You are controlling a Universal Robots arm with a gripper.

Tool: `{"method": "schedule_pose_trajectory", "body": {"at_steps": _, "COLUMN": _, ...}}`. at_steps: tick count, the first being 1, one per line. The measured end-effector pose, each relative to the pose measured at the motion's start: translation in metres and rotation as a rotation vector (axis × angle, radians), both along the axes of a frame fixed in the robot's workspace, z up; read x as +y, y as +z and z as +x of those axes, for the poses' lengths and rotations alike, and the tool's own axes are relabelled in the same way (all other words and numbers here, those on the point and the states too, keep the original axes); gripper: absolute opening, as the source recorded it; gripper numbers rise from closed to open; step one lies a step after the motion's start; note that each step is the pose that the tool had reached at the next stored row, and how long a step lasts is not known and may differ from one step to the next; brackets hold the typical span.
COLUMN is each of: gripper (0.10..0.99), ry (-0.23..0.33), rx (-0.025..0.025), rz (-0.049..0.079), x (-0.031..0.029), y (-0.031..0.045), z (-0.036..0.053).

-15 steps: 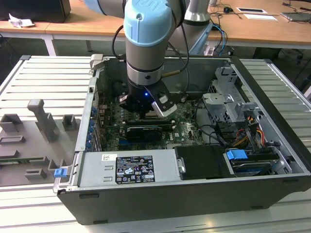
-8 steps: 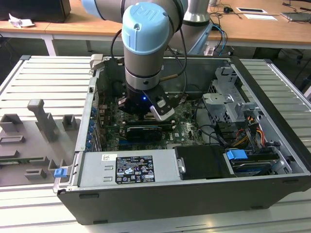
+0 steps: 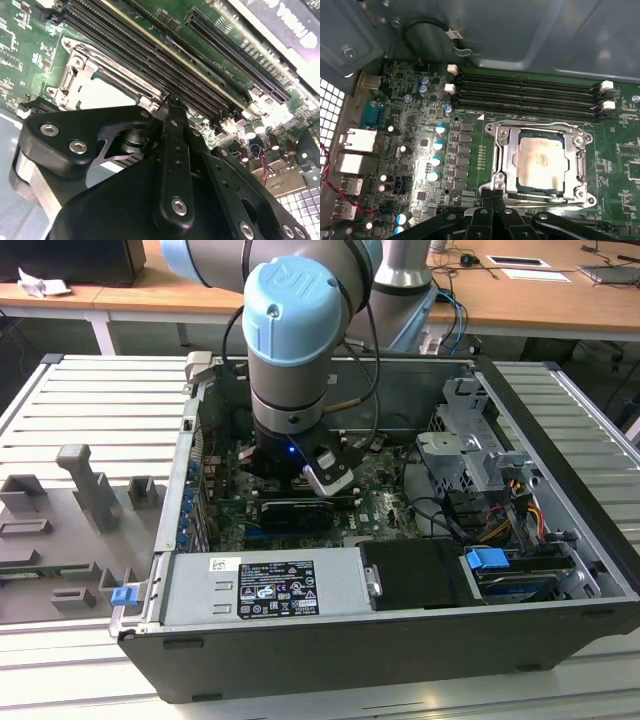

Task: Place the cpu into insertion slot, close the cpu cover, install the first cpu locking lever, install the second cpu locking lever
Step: 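Install the second cpu locking lever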

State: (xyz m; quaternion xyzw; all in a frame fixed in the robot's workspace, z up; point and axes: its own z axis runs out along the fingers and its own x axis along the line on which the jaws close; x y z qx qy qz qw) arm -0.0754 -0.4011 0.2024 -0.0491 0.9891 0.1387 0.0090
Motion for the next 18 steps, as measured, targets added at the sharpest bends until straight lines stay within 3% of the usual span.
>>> {"method": "schedule_pose_trajectory", "body": {"at_steps": 13, "gripper": 0.106, "ry": 0.000, "rx": 0.0001, "rz": 0.031, "x": 0.0014, "y": -0.0080, "z": -0.0030}}
{"method": "schedule_pose_trajectory", "body": {"at_steps": 16, "gripper": 0.106, "ry": 0.000, "rx": -0.0004, "rz": 0.033, "x": 0.0016, "y": -0.0051, "z": -0.0031}}
{"method": "schedule_pose_trajectory", "body": {"at_steps": 18, "gripper": 0.106, "ry": 0.000, "rx": -0.0001, "rz": 0.033, "x": 0.0015, "y": 0.0022, "z": -0.0032}}
